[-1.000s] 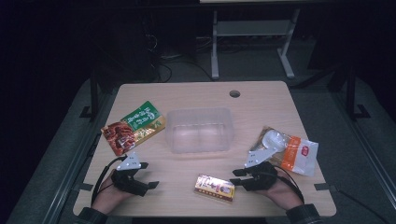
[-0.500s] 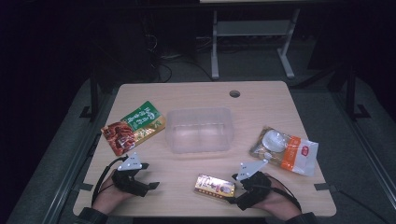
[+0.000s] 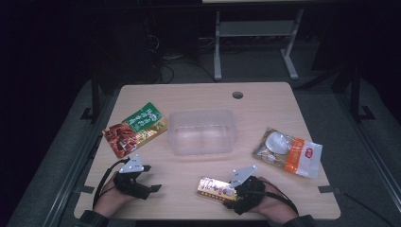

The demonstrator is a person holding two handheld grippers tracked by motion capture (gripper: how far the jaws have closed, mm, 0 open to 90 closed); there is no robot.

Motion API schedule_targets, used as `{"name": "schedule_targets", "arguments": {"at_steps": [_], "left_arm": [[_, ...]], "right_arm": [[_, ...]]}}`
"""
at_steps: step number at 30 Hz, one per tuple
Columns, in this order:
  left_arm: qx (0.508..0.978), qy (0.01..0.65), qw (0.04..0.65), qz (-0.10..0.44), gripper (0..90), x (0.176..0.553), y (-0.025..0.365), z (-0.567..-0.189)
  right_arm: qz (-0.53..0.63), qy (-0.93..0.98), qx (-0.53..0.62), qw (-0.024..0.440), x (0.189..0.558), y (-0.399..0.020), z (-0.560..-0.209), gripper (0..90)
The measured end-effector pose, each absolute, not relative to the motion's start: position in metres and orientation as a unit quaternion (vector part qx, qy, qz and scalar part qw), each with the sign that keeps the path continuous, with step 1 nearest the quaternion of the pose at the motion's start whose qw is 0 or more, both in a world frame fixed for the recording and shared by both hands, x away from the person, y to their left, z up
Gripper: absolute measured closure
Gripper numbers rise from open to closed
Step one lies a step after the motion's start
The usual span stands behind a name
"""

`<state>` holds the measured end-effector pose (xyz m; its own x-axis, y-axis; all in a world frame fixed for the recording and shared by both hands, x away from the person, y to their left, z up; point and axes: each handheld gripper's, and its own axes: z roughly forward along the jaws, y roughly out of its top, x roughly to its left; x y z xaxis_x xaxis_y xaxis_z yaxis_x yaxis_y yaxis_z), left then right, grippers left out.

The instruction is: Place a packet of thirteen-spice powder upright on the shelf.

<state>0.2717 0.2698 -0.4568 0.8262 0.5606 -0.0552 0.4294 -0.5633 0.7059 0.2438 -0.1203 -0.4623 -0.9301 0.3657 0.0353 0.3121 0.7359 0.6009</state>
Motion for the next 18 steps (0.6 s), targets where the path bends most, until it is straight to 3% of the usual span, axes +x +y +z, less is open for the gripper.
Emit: {"name": "schedule_targets", "arguments": {"at_steps": [18], "left_arm": [[0.879, 0.278, 0.377, 0.087, 14.2, 0.2709, 0.2694, -0.4563]], "right_arm": [[0.324, 0.930, 0.170, 0.046, 0.2474, -0.1250, -0.4609, 32.0]]}}
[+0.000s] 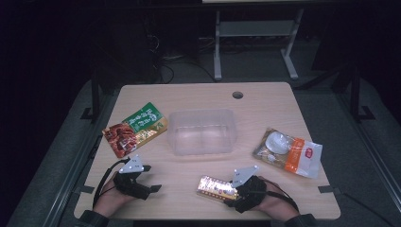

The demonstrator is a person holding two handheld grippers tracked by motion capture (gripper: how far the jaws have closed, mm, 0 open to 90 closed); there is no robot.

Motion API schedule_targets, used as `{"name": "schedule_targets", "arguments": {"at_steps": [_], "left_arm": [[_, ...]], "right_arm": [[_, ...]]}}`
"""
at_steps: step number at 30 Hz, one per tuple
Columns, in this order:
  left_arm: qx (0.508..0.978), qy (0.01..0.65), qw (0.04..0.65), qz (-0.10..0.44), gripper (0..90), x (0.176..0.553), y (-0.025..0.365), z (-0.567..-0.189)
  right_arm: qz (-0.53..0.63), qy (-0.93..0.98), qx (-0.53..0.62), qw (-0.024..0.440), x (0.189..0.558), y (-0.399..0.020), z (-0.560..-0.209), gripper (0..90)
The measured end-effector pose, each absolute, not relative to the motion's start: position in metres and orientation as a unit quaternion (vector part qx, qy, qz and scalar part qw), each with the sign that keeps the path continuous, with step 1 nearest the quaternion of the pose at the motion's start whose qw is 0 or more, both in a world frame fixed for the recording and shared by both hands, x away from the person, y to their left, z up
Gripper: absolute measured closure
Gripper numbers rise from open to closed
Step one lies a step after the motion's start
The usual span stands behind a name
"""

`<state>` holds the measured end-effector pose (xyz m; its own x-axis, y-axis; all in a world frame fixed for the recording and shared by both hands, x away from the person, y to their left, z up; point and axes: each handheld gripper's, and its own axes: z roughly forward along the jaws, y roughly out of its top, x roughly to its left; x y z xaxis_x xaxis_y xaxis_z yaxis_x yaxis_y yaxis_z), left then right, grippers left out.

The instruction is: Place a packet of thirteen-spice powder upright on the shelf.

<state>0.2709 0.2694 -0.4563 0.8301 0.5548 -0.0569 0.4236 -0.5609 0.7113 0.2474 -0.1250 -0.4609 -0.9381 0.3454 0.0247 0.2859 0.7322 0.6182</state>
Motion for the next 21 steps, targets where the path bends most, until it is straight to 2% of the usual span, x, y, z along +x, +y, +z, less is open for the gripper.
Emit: {"name": "schedule_targets", "arguments": {"at_steps": [8, 21], "left_arm": [[0.874, 0.265, 0.399, 0.076, 14.1, 0.271, 0.268, -0.452], [0.875, 0.181, 0.445, 0.053, 13.6, 0.274, 0.249, -0.435]], "right_arm": [[0.352, 0.920, 0.169, 0.040, 0.256, -0.133, -0.451, 32.0], [0.378, 0.917, 0.128, 0.029, 0.274, -0.131, -0.438, 32.0]]}}
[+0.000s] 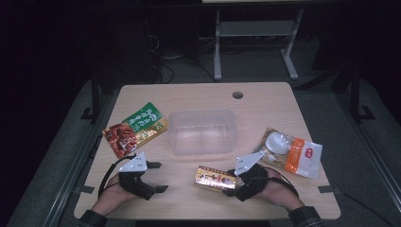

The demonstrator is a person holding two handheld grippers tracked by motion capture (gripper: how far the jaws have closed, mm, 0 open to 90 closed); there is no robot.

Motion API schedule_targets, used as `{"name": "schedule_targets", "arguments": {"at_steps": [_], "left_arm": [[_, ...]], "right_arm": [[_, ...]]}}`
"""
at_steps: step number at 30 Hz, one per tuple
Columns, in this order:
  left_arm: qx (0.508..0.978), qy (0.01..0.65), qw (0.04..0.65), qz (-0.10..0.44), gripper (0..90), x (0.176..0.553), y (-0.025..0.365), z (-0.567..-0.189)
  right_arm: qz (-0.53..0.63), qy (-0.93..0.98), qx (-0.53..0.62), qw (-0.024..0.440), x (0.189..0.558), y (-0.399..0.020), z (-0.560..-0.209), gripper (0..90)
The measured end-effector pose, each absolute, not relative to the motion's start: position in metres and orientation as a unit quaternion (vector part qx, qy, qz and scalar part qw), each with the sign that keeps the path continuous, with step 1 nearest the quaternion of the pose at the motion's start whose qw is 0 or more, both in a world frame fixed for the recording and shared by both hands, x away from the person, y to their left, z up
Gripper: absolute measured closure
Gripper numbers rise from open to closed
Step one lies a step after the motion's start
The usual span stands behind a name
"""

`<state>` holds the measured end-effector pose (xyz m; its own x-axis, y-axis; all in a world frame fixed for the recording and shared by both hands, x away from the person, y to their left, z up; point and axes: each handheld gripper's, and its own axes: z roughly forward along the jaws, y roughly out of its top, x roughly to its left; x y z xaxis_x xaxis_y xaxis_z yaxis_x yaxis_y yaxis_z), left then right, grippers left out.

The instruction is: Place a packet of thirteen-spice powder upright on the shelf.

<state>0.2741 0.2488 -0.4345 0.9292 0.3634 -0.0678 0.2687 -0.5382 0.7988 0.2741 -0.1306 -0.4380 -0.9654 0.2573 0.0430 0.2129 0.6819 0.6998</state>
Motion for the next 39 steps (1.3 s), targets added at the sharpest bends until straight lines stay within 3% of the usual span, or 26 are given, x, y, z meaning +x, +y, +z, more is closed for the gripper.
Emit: {"name": "schedule_targets", "arguments": {"at_steps": [23, 39], "left_arm": [[0.882, 0.061, 0.468, 0.015, 11.8, 0.283, 0.197, -0.417], [0.889, 0.031, 0.456, -0.012, 12.8, 0.281, 0.173, -0.423]], "right_arm": [[0.399, 0.914, 0.075, 0.009, 0.289, -0.116, -0.424, 32.0], [0.426, 0.904, 0.028, -0.005, 0.281, -0.104, -0.418, 32.0]]}}
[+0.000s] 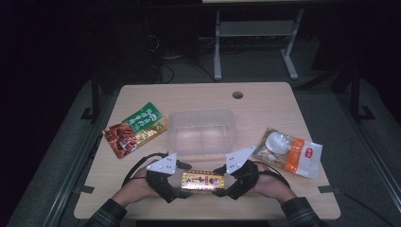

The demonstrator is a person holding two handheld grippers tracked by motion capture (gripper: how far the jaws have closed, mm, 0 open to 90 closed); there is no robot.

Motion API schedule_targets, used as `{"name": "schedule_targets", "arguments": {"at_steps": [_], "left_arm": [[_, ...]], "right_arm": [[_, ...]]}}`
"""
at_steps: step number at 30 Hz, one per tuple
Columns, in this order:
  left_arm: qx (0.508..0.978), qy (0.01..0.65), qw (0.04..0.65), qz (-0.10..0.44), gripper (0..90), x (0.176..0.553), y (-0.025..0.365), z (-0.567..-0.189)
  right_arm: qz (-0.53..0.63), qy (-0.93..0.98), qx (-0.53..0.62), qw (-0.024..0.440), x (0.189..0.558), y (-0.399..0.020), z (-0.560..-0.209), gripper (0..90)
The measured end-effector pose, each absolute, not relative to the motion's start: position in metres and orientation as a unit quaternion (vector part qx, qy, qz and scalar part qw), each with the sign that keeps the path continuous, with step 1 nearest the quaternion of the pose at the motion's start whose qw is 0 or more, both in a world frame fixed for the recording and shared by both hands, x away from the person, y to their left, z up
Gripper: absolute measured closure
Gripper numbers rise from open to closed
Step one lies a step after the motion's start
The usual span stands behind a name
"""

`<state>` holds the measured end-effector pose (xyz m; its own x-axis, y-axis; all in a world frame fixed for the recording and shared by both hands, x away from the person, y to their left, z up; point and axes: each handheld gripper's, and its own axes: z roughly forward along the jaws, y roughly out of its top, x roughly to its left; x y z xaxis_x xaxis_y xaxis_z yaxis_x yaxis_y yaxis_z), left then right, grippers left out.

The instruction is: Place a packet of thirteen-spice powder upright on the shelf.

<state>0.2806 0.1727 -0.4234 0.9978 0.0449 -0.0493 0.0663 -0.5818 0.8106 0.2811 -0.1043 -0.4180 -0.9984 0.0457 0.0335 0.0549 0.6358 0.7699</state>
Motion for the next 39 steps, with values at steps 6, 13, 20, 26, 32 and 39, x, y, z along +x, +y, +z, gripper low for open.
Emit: {"name": "schedule_targets", "arguments": {"at_steps": [6, 13, 20, 26, 32, 39], "left_arm": [[0.890, 0.020, 0.455, -0.016, 17.2, 0.279, 0.171, -0.424], [0.887, 0.017, 0.462, -0.022, 26.4, 0.279, 0.171, -0.424], [0.888, 0.014, 0.459, -0.032, 30.7, 0.279, 0.171, -0.424], [0.888, 0.016, 0.458, -0.035, 31.5, 0.279, 0.172, -0.425], [0.889, 0.024, 0.456, -0.032, 31.7, 0.280, 0.174, -0.423], [0.890, 0.032, 0.453, -0.031, 31.8, 0.283, 0.181, -0.422]], "right_arm": [[-0.424, -0.905, -0.022, 0.008, 0.280, -0.102, -0.419, 32.0], [-0.422, -0.906, -0.020, 0.009, 0.279, -0.101, -0.419, 32.0], [-0.421, -0.907, -0.017, 0.007, 0.279, -0.101, -0.418, 31.9], [-0.420, -0.907, -0.016, 0.009, 0.278, -0.100, -0.419, 31.6], [-0.423, -0.905, -0.040, 0.010, 0.279, -0.100, -0.419, 20.0], [-0.426, -0.902, -0.070, -0.012, 0.278, -0.108, -0.417, 13.7]]}}
